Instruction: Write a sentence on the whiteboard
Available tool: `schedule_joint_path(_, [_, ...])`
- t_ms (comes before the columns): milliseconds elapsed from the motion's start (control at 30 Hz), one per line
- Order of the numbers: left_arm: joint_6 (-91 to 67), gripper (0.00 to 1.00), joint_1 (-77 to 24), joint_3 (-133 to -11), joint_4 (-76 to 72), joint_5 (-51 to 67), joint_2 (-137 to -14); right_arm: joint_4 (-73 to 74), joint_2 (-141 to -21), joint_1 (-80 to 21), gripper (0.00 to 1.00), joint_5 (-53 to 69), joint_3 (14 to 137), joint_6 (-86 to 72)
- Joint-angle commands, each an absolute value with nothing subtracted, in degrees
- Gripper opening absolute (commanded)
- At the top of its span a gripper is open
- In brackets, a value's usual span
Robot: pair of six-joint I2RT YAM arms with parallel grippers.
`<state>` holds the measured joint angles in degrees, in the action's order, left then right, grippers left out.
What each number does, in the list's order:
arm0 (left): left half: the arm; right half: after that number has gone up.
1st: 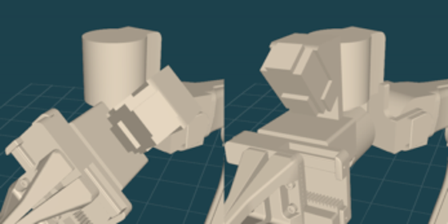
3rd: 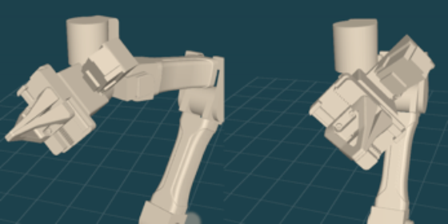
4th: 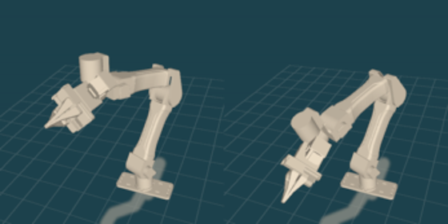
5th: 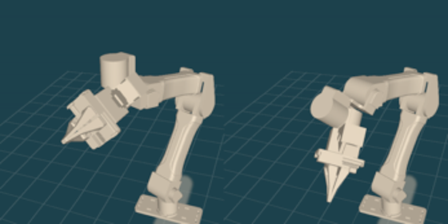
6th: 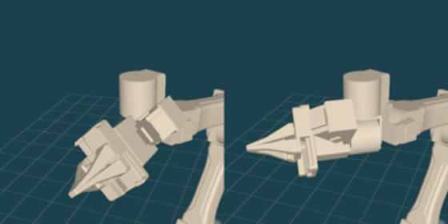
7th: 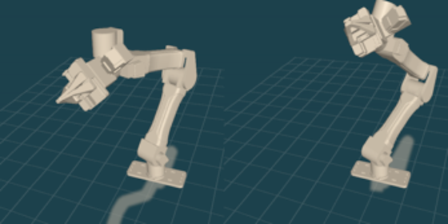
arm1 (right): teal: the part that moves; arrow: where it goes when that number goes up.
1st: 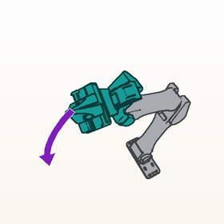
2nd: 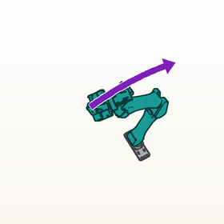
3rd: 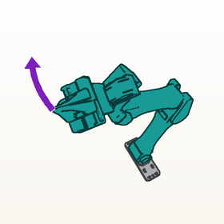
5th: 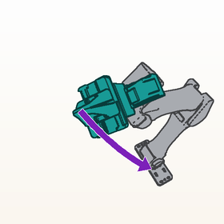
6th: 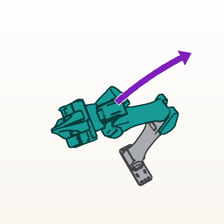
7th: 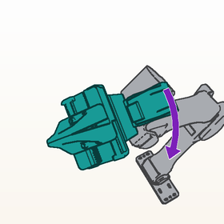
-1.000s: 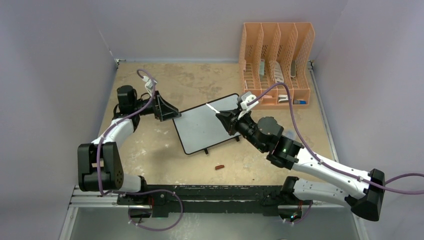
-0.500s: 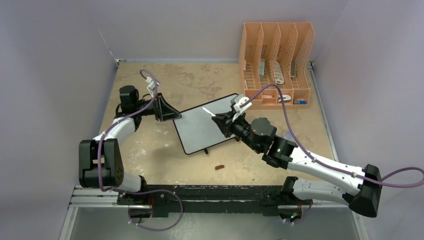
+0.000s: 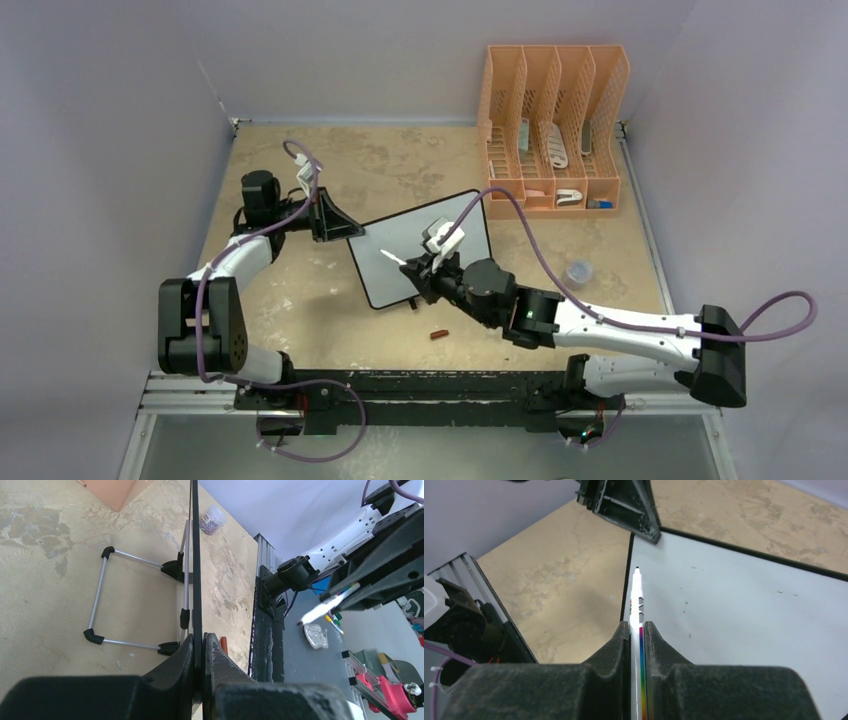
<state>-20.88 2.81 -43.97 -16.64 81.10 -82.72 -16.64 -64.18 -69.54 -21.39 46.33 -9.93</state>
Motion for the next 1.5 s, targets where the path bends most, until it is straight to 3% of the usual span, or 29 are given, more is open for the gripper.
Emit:
schedule_joint_path(0, [-17.8, 0.00, 1.4, -45.2, -17.6, 83.4, -79.9, -19.2, -66.0, -73.1, 0.00, -27.8, 48.9, -10.8])
schedule_joint_path(433, [-14.6, 0.00, -2.8, -43.3, -11.4, 75.3, -75.5, -16.8, -77.9, -81.0, 0.00, -44.0, 56.3, -14.4])
schedule_joint_path(700, [-15.2, 0.00, -4.7, -40.1, -9.3, 68.9, -70.5, -16.2, -77.5, -81.8, 0.00, -44.9, 56.7, -16.2])
schedule_joint_path(1467, [-10.9, 0.00, -4.7, -43.2, -4.1, 69.5, -73.0, -10.1, -79.5, -81.9, 0.00, -48.2, 57.5, -20.4])
